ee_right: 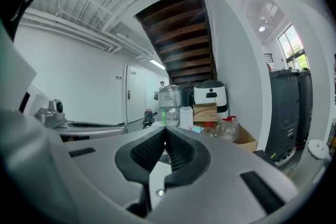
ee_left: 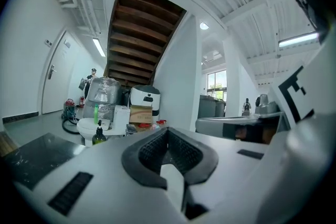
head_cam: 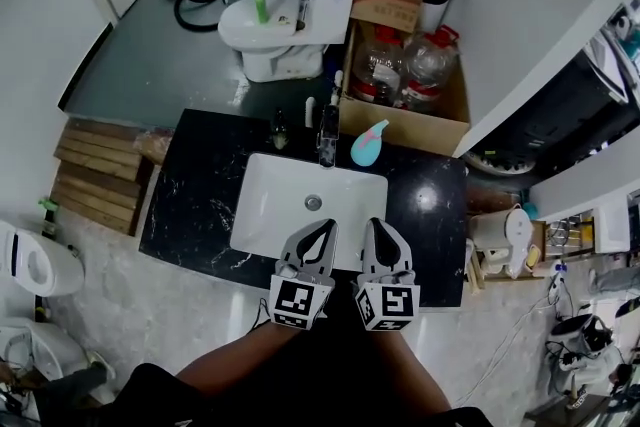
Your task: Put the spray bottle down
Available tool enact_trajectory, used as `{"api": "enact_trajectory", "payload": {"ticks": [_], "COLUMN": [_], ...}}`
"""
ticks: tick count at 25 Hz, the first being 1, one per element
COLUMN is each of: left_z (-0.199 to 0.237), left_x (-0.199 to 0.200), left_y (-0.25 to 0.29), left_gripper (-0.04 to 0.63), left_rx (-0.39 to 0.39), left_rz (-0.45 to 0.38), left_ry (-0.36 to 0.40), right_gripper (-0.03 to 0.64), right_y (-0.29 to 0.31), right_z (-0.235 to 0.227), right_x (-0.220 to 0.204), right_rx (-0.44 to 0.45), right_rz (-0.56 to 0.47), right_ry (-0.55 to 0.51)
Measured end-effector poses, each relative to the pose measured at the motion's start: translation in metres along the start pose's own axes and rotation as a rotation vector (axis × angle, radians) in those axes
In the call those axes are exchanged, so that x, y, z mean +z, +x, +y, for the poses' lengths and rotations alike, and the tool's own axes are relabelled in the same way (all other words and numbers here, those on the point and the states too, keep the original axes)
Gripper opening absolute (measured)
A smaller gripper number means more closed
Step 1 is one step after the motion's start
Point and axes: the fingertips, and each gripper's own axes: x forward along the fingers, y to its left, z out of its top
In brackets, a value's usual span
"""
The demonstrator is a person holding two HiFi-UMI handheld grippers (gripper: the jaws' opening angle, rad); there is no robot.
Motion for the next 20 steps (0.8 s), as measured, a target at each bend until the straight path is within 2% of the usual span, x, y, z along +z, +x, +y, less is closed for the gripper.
{"api": "enact_trajectory", "payload": {"ticks": [9, 20], "left_z": [0.011, 0.005], "left_x": [0.002, -0.008], "left_y": [-0.001, 0.009], "left_gripper": [0.011, 0.011], "left_rx": [-0.009, -0.043], "left_rz": [-0.013, -0.003], "left_ry": [-0.005, -0.011], "right_gripper": [0.016, 0.016], "right_y": [0.002, 0.006], "right_z": [0.023, 0.026], "right_x": [-0.011, -0.017], "right_rx": [0.041, 0.055], "right_rz": [0.012, 0.02], "right_ry": [0.001, 0.0]}}
